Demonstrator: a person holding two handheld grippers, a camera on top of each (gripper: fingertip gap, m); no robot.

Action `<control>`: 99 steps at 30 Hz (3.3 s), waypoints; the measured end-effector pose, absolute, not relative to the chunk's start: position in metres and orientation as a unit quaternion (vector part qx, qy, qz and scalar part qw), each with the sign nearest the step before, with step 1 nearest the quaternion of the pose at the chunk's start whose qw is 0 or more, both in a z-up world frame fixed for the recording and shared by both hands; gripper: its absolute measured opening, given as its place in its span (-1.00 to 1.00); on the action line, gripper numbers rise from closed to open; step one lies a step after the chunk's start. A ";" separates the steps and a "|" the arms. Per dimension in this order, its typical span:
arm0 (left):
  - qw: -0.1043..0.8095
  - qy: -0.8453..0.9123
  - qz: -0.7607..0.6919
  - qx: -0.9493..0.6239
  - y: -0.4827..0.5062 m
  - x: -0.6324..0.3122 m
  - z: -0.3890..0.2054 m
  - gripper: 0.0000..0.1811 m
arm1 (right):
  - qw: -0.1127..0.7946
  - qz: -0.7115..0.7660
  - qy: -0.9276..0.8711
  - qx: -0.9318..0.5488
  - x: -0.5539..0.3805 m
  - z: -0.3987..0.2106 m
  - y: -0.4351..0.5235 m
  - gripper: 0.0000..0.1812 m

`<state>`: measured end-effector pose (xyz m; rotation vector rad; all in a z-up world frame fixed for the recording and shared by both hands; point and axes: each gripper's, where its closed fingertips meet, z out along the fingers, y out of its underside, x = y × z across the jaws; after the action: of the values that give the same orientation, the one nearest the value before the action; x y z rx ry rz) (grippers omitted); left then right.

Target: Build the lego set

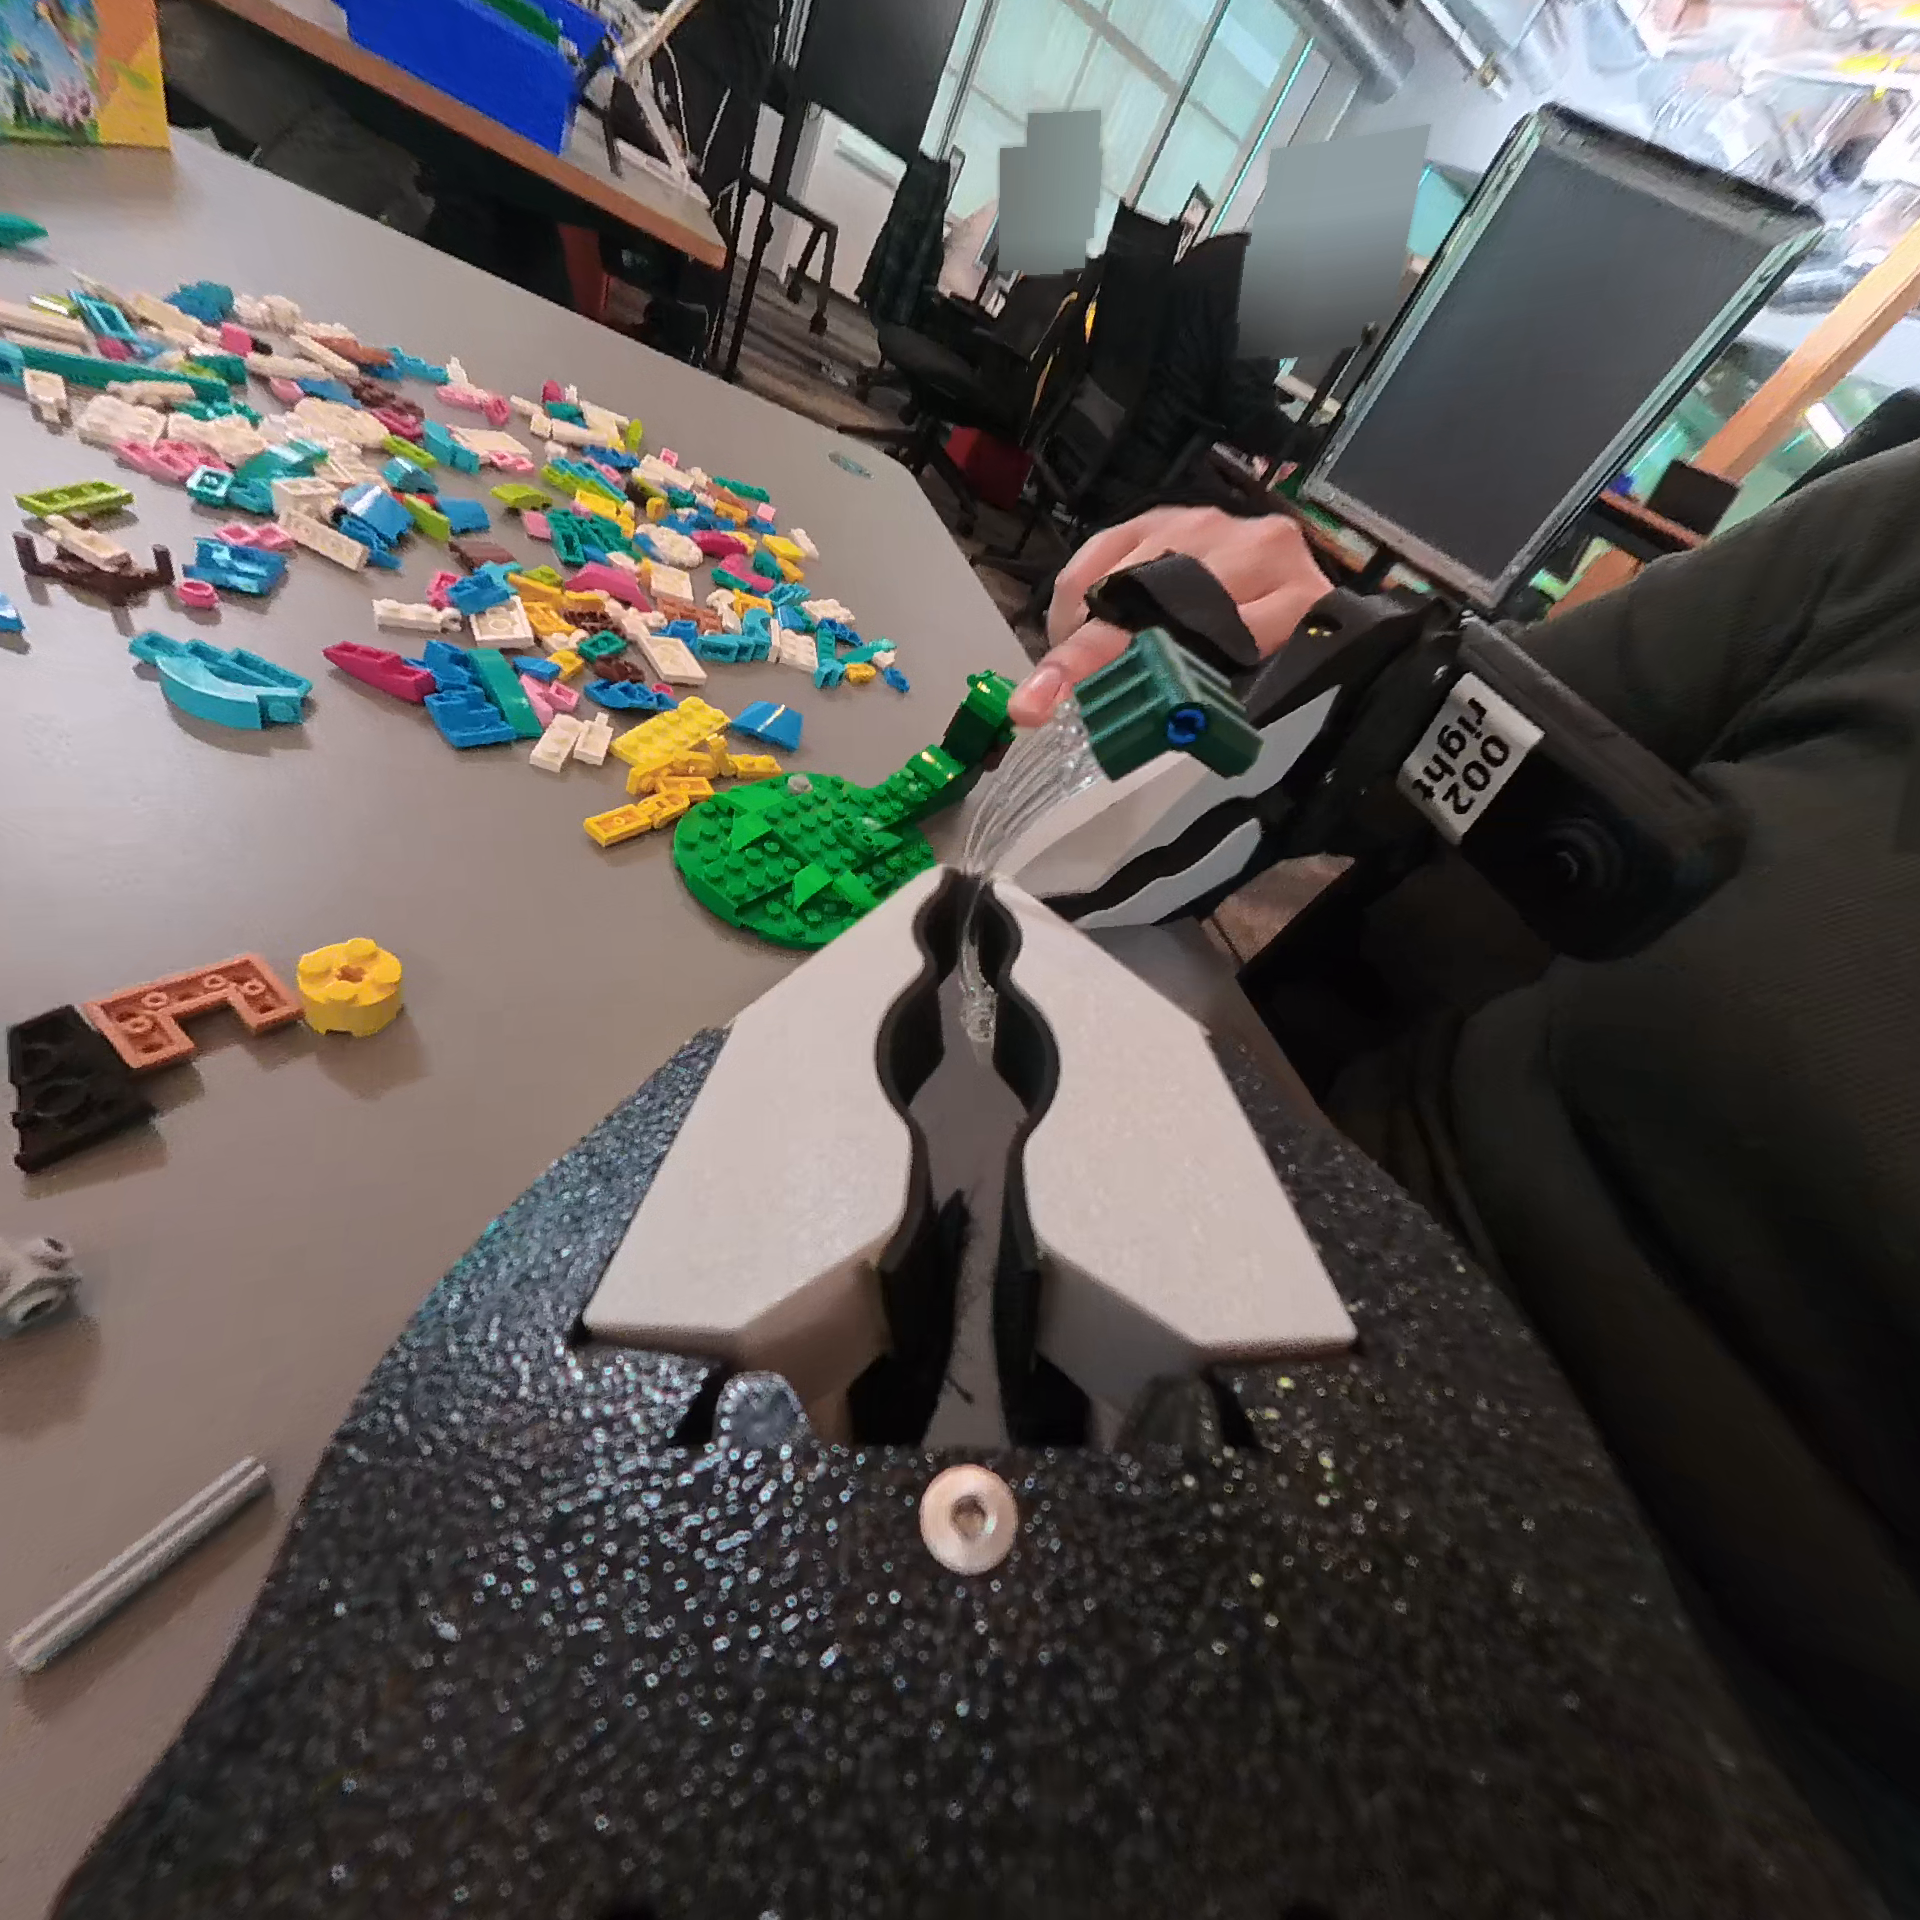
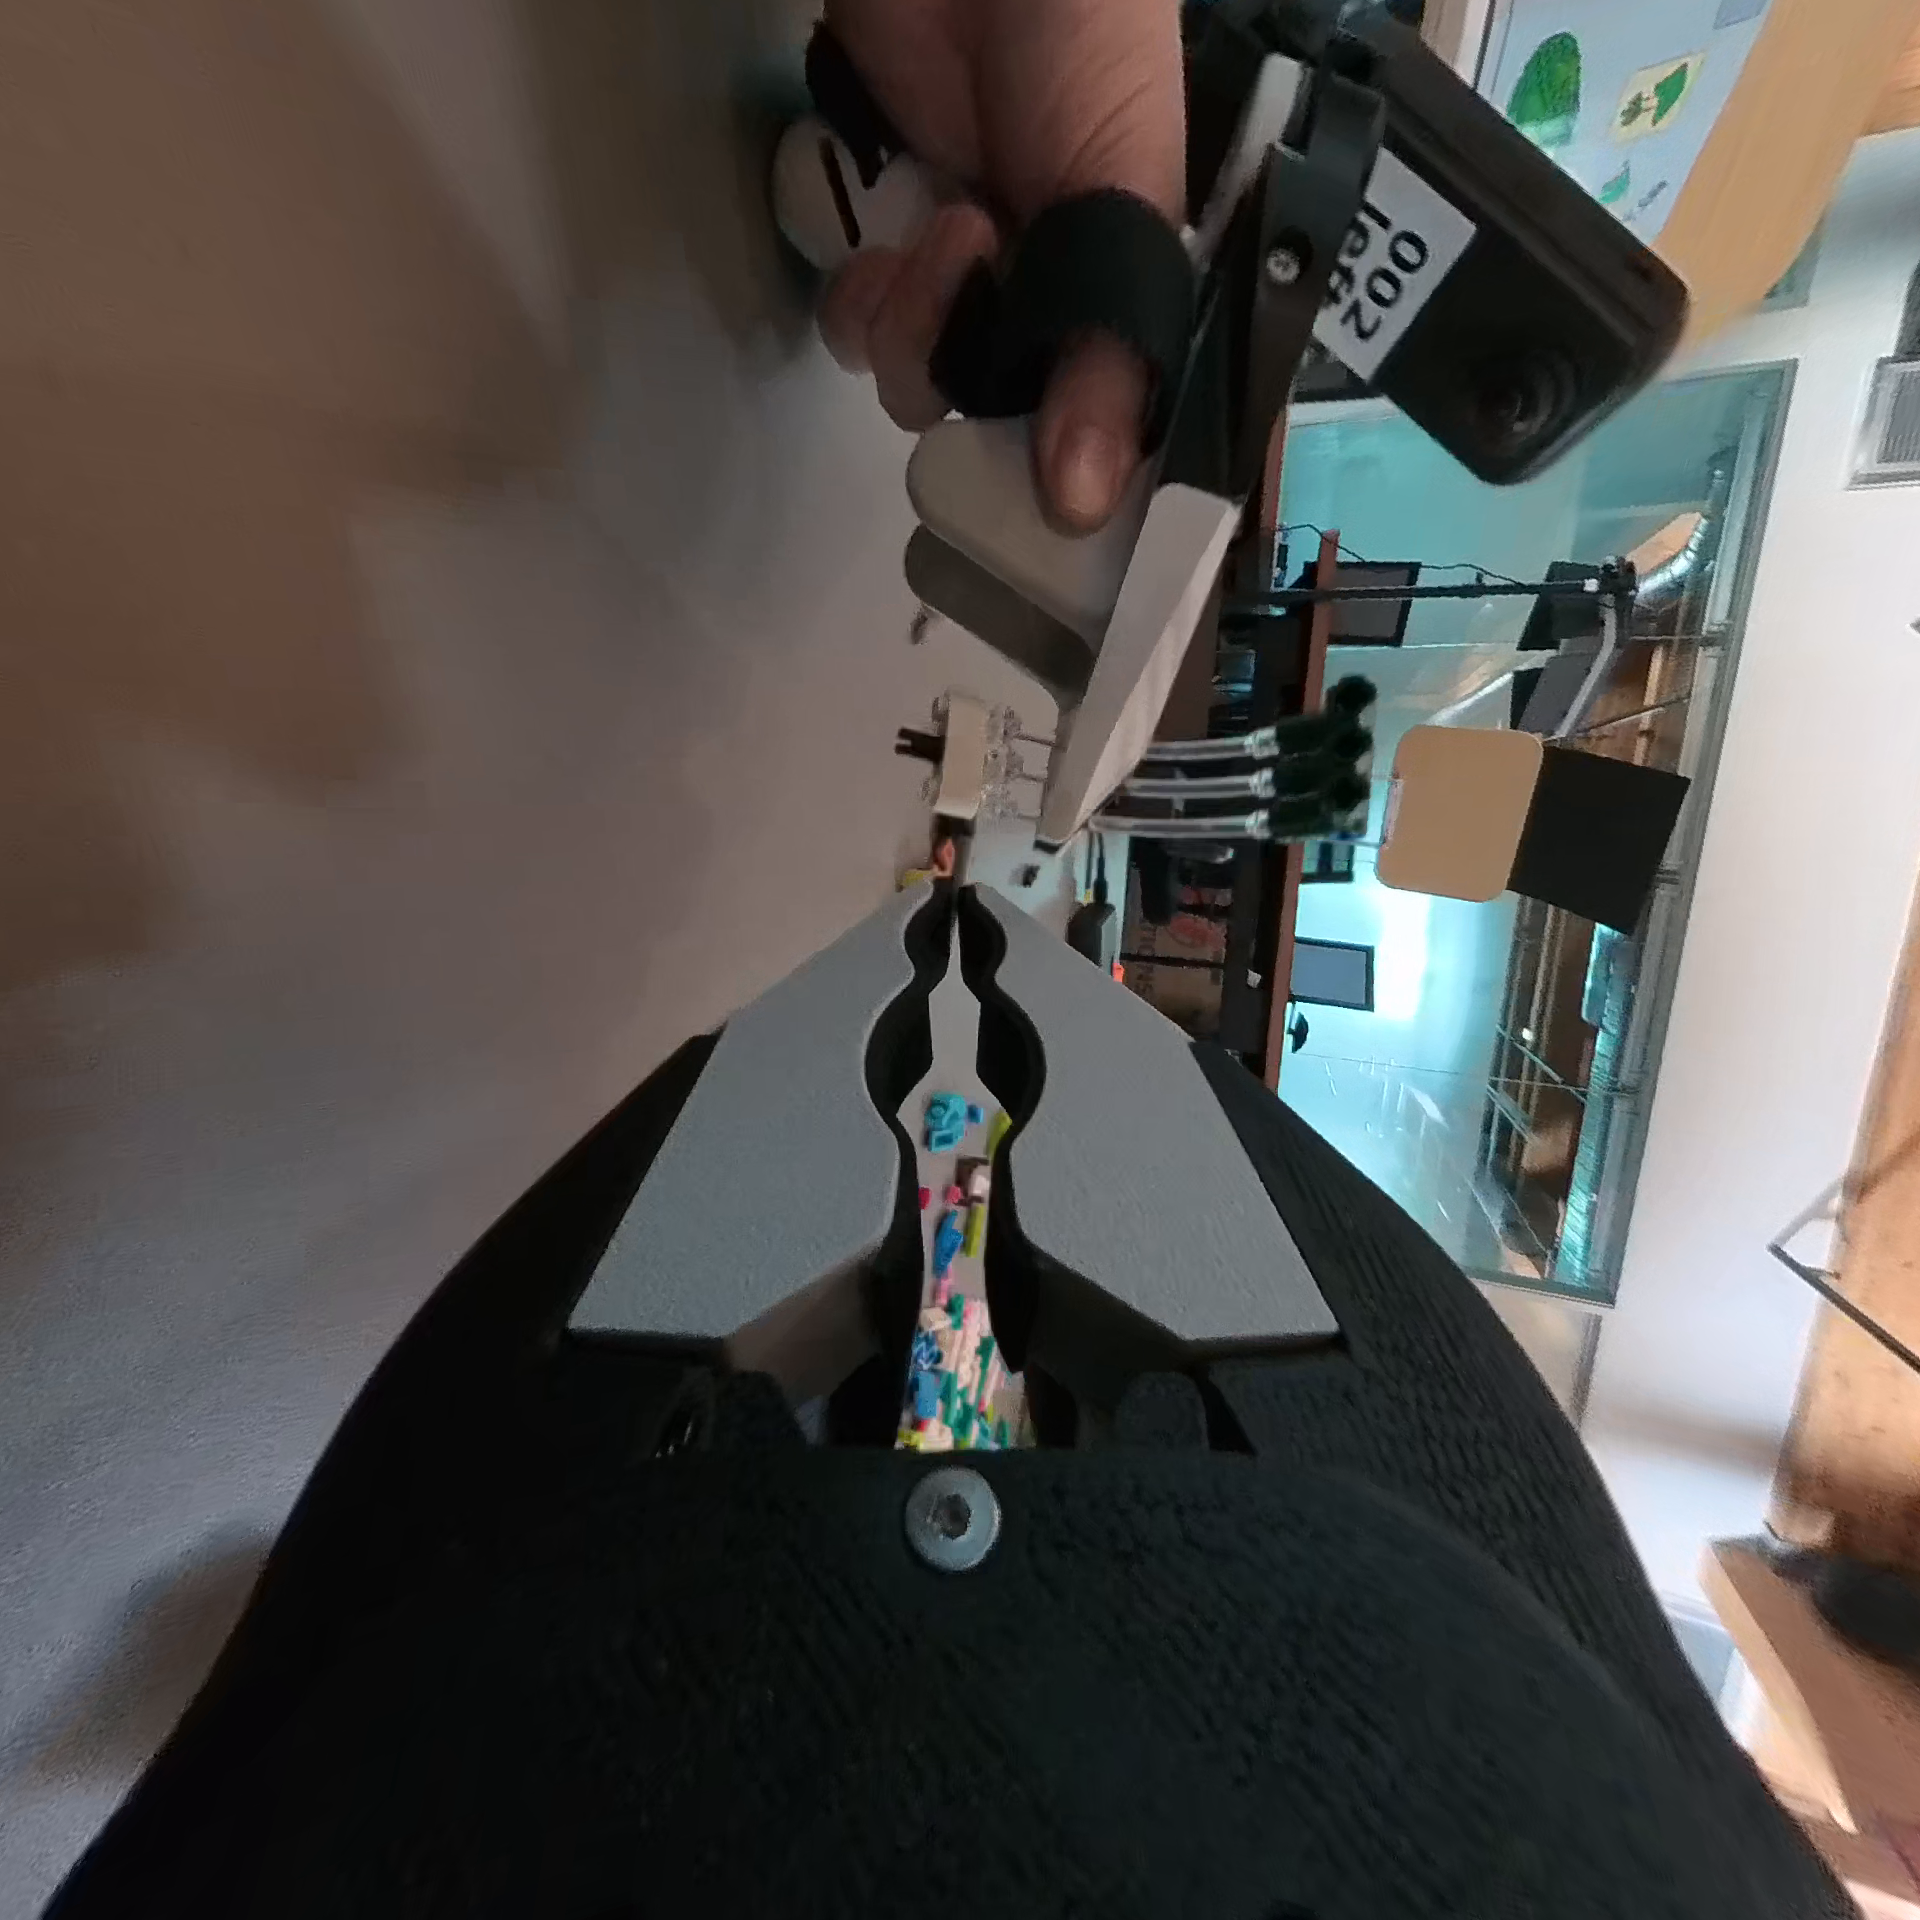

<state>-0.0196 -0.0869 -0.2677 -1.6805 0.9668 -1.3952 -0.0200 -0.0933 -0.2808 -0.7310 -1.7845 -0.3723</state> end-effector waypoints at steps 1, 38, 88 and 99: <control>0.371 0.372 -0.551 -0.648 -0.087 -0.021 -0.265 -1.00 | 0.559 -0.163 -0.752 -0.309 -0.019 -0.278 -0.092 -1.00; 0.381 0.375 -0.599 -0.597 -0.100 -0.027 -0.248 -1.00 | 0.560 -0.258 -0.746 -0.253 -0.030 -0.259 -0.106 -1.00; 0.372 0.375 -0.560 -0.639 -0.091 -0.001 -0.257 -1.00 | 0.589 -0.067 -0.725 -0.352 -0.028 -0.258 -0.115 -1.00; 0.475 0.356 -0.558 -0.580 -0.086 -0.021 -0.236 -1.00 | 0.488 0.441 -0.463 -0.595 -0.013 -0.220 -0.093 -0.78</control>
<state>-0.0211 -0.0863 -0.2355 -1.4195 0.8698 -1.3642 -0.0132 -0.0926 -0.2200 -1.4472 -1.1247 1.0715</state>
